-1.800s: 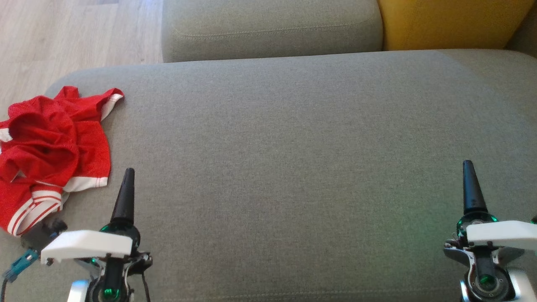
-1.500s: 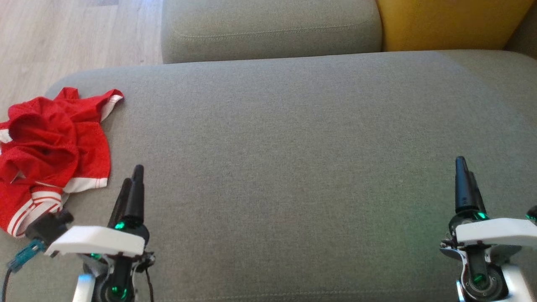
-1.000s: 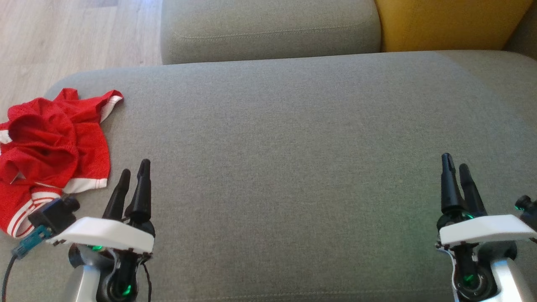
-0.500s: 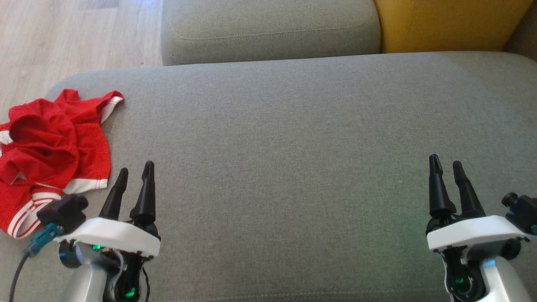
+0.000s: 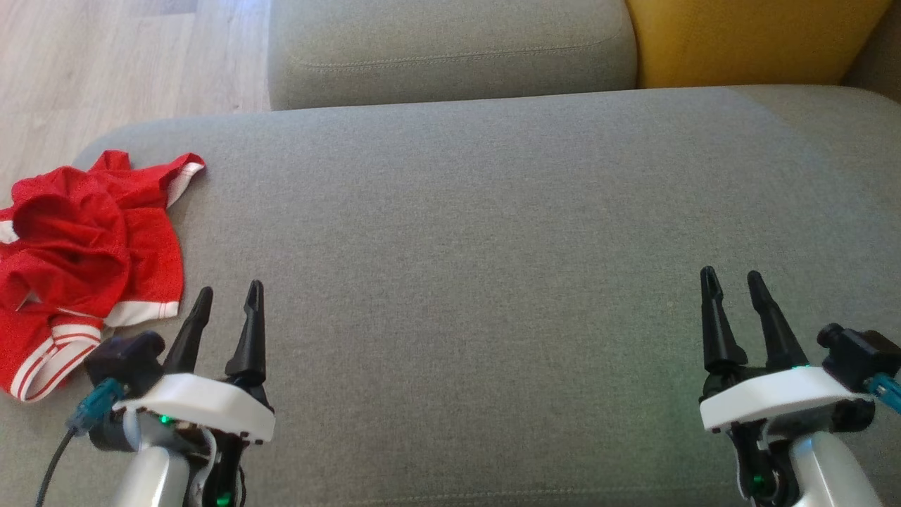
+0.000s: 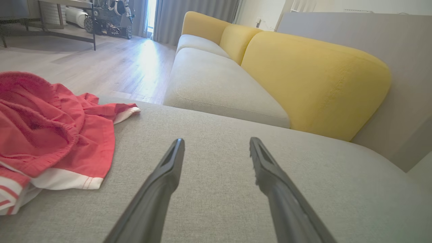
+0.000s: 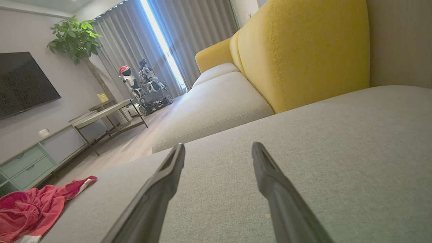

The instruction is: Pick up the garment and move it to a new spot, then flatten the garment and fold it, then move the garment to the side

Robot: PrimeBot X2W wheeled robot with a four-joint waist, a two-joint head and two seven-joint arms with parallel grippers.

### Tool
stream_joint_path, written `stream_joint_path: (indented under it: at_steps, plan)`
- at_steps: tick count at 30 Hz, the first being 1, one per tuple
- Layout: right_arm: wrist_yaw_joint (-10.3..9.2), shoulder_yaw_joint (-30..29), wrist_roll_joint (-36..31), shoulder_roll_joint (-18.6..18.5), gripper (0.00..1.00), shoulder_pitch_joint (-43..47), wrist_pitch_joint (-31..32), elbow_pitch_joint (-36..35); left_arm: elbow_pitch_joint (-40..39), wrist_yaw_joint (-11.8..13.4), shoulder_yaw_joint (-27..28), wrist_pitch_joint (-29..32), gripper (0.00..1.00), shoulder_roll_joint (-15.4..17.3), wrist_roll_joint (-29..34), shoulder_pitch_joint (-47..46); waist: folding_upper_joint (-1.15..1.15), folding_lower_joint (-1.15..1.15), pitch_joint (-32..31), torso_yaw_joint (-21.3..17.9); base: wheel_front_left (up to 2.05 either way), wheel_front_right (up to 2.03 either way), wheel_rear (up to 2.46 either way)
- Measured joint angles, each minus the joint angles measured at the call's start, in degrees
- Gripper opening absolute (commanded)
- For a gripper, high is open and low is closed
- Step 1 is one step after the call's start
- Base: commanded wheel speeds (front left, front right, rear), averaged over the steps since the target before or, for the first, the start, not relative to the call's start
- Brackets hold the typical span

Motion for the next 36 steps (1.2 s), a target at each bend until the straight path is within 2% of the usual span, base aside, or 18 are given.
stream_joint_path:
  at_steps: [25,36]
  plan:
    - [0.0,0.3,-10.7,0.6,1.0,0.0,-1.1,0.0,2.1,1.6,-1.8,-4.0,1.0,0.7,15.0,0.0,0.0,0.0,-0.1,-0.6,0.0,0.0,0.0]
    - [0.0,-0.1,-13.8,1.4,1.0,0.0,-1.3,0.0,4.0,1.6,-1.5,-5.5,1.0,0.4,18.8,0.0,0.0,0.0,0.0,-0.9,0.0,0.0,0.0]
